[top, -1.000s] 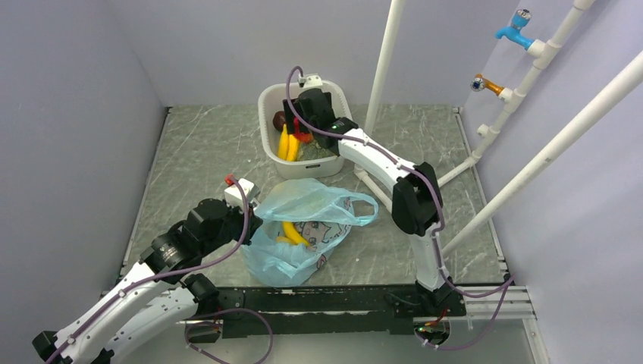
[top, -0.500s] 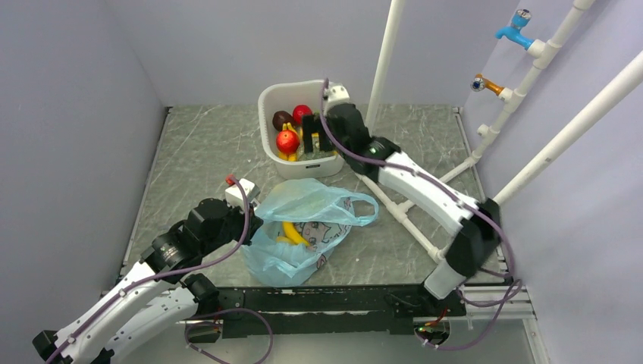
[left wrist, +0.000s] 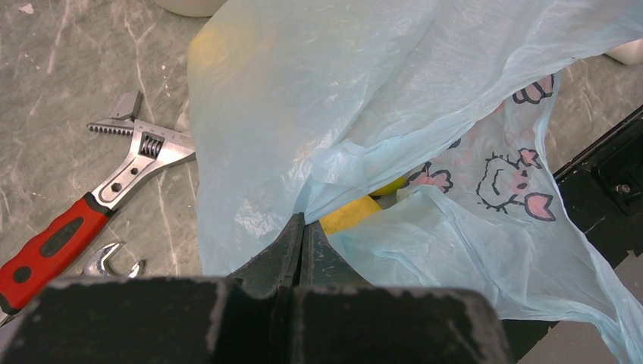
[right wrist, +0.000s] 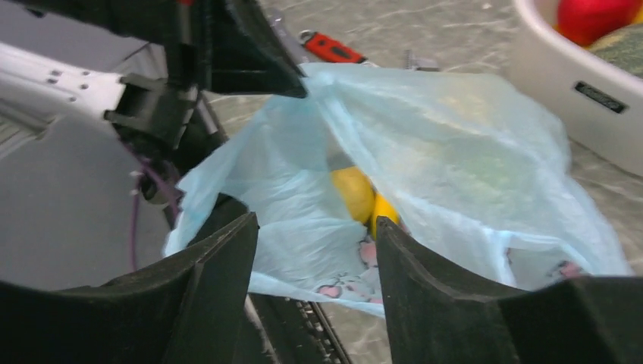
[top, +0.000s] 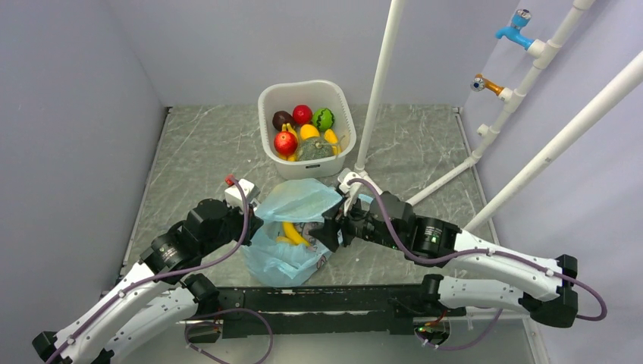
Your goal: Take the fake fruits out of the plastic bag
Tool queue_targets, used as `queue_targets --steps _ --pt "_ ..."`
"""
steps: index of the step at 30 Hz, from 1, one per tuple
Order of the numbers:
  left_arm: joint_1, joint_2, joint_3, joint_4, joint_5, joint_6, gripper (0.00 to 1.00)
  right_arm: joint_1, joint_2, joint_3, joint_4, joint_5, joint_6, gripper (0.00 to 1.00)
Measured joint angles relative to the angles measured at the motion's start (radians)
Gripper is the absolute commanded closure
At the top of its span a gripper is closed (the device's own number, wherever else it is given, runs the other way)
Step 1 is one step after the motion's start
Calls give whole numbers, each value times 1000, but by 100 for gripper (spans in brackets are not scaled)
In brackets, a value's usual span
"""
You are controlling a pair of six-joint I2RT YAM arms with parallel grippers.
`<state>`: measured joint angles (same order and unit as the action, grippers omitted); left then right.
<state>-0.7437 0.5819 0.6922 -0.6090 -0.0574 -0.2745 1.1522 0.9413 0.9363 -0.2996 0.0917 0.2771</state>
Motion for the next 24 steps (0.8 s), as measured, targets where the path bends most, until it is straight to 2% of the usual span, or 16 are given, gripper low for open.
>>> queue_targets --steps 4,9,14,20,24 --pt "0 -2 0 0 1 0 100 43 29 -22 52 -17 16 66" --pt "0 -2 0 0 8 0 100 60 210 -32 129 16 46 70" --pt "0 0 0 4 13 0 100 71 370 -49 143 179 87 74" --pt "0 -5 0 17 27 0 100 69 563 -46 182 375 84 46" --pt "0 -4 0 24 41 1 100 68 631 -47 244 419 69 29"
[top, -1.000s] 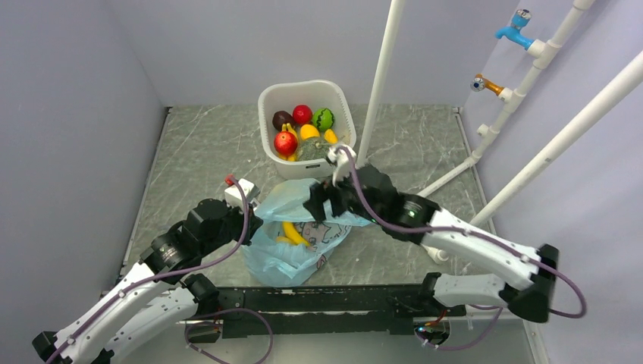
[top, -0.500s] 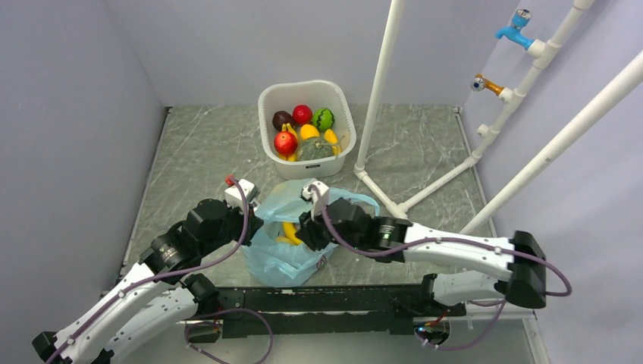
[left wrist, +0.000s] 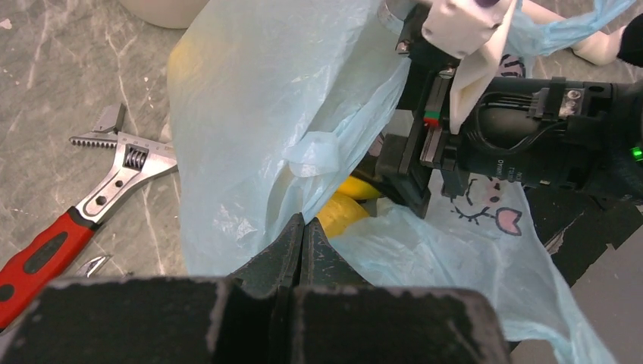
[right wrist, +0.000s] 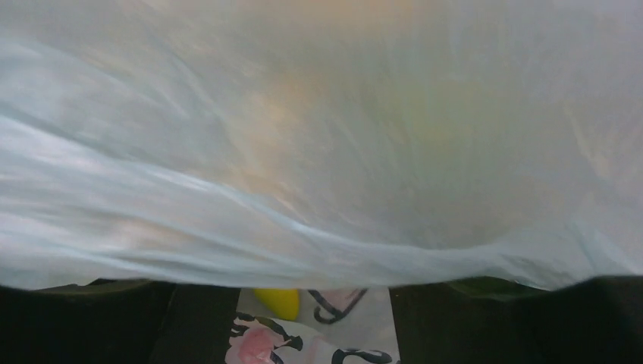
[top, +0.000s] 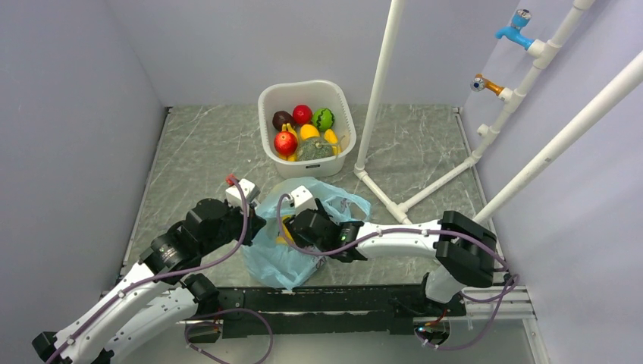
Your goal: Take the fake fruits out of the plastic bag
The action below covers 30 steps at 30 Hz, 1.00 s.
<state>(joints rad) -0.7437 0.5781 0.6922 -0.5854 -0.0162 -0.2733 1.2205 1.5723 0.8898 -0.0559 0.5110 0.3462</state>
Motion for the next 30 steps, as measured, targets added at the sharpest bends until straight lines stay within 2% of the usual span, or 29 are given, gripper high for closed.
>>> queue_targets --steps 2,6,13,24,25,27,30 --pt "0 2 0 1 5 1 100 -1 2 0 49 -25 -10 22" --pt "0 14 0 1 14 3 100 -3 18 10 132 -143 -30 20" --pt "0 16 0 2 20 3 100 10 107 25 171 -298 -85 1" --pt "1 22 0 -6 18 8 100 16 196 23 289 -310 -190 1" --pt "2 21 0 -8 16 8 100 17 199 23 297 -307 -190 2" --pt "2 21 0 -9 14 10 100 19 205 22 309 -297 -187 10" --pt "3 21 0 -10 10 10 100 26 217 21 330 -269 -174 31"
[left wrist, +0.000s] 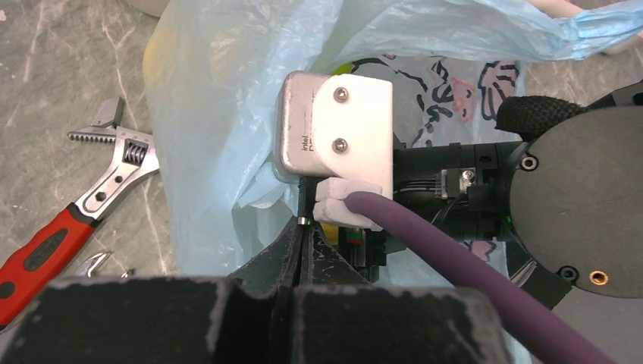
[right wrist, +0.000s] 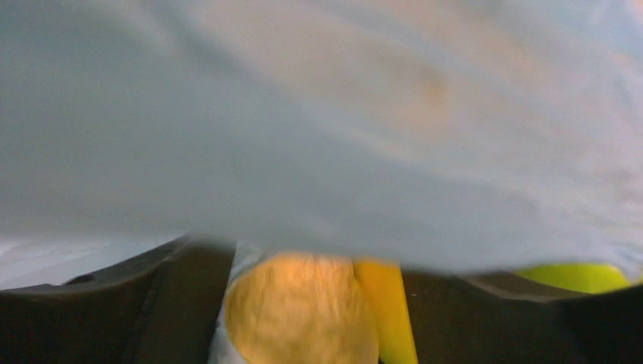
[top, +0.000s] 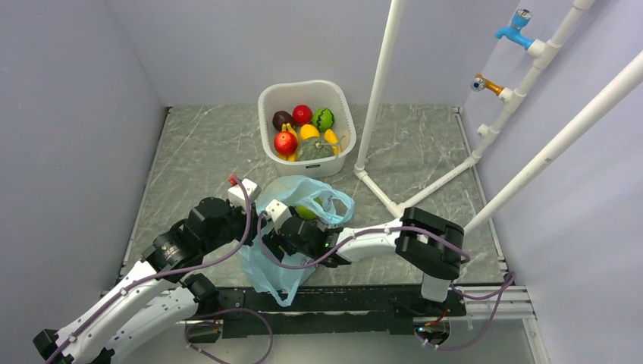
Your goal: Take the fake fruits out of the plastic bag
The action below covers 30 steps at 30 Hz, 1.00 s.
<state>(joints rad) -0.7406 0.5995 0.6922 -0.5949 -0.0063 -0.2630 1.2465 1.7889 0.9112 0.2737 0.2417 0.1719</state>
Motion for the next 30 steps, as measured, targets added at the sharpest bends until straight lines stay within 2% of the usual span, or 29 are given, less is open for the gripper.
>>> queue_targets --steps 5,12,16,23,26,29,30 --pt "0 1 0 8 5 0 100 0 -4 -27 59 26 33 63" --pt "0 11 0 8 6 0 100 5 -65 -55 -2 47 90 92" --pt "0 11 0 8 6 0 100 10 -156 -85 -56 103 113 99" --pt "0 11 0 8 7 0 100 9 -422 -203 -43 225 156 93" --pt "0 11 0 8 8 0 100 -2 -458 -211 -28 250 163 88" --pt "0 12 0 7 9 0 100 -8 -437 -208 -31 249 168 62" --pt "0 12 0 7 9 0 96 -9 -423 -203 -37 245 171 52"
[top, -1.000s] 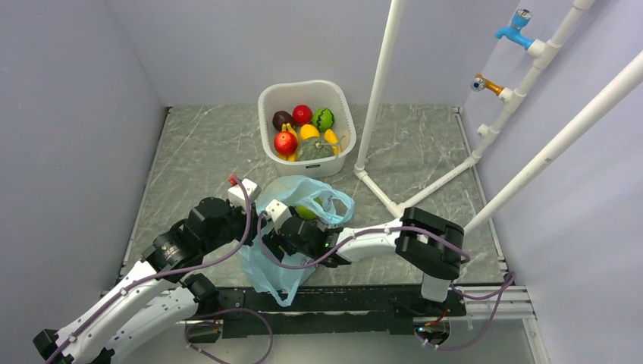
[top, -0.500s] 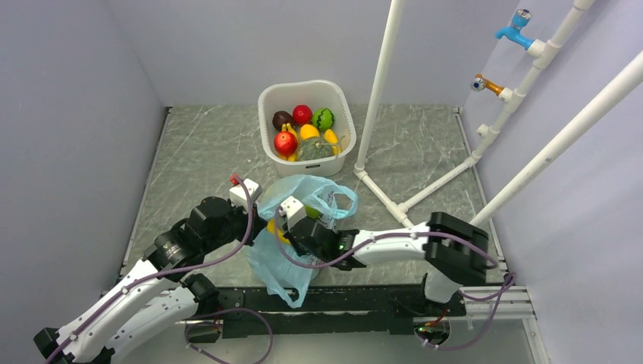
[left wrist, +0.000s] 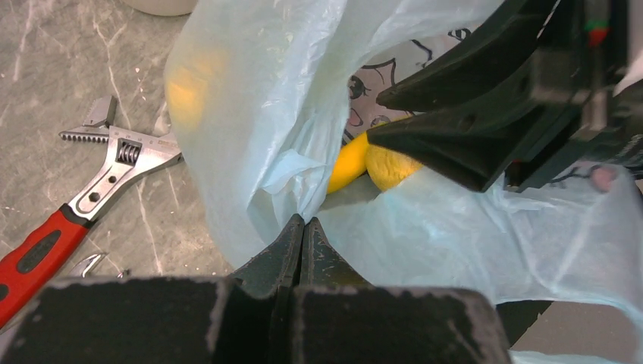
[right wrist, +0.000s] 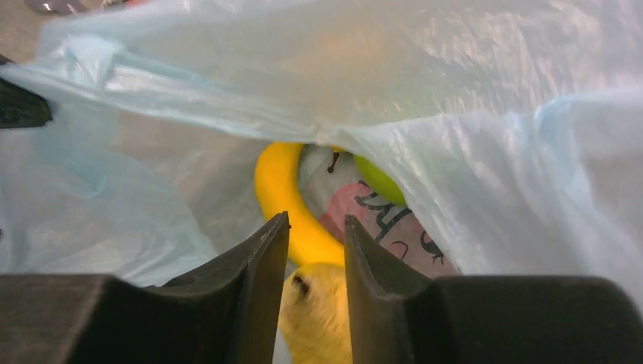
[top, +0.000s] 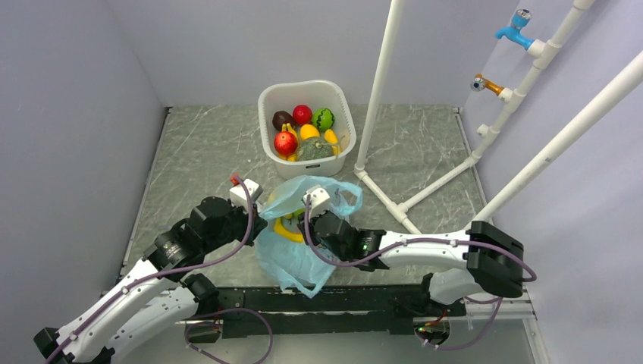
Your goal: Take the fake fruits out of the plastic bag
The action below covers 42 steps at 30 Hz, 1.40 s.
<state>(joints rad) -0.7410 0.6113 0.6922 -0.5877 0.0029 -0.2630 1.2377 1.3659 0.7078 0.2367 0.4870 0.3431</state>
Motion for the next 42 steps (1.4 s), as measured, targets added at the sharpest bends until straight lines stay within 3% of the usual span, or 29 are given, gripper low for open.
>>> queue_targets --steps 2,3,5,8,15,19,22,25,27,32,33,35,36,42 --pt "0 0 0 0 4 0 72 0 24 6 -10 -22 9 33" --pt "0 0 0 -1 7 2 56 0 29 6 -14 -31 16 28" --pt "0 -5 3 -14 14 -21 32 0 30 6 -28 -62 27 20" --pt "0 -17 26 -56 32 -89 5 0 22 5 -46 -103 45 10" --pt "0 -158 63 -88 82 -351 1 -5 -89 -10 -134 -190 73 1" --pt "0 -135 76 -86 79 -352 1 -6 -137 -6 -237 -249 85 2" --pt "0 46 162 -117 73 -273 0 -4 -169 -8 -320 -286 111 12" --pt "0 251 240 -100 53 -185 0 2 -241 -55 -331 -323 146 35" --pt "0 383 262 -90 37 -135 6 6 -285 -103 -329 -341 173 48" --pt "2 624 311 -103 -32 -75 61 72 -316 -224 -315 -346 272 76" --pt "5 652 321 -106 -49 -69 77 93 -315 -246 -313 -344 293 80" --pt "20 680 337 -110 -68 -60 96 130 -301 -282 -295 -338 333 84" --pt "35 687 348 -111 -76 -50 100 150 -284 -296 -279 -333 351 85" --pt "200 687 453 -126 -40 -16 99 233 -87 -295 -110 -298 417 84"
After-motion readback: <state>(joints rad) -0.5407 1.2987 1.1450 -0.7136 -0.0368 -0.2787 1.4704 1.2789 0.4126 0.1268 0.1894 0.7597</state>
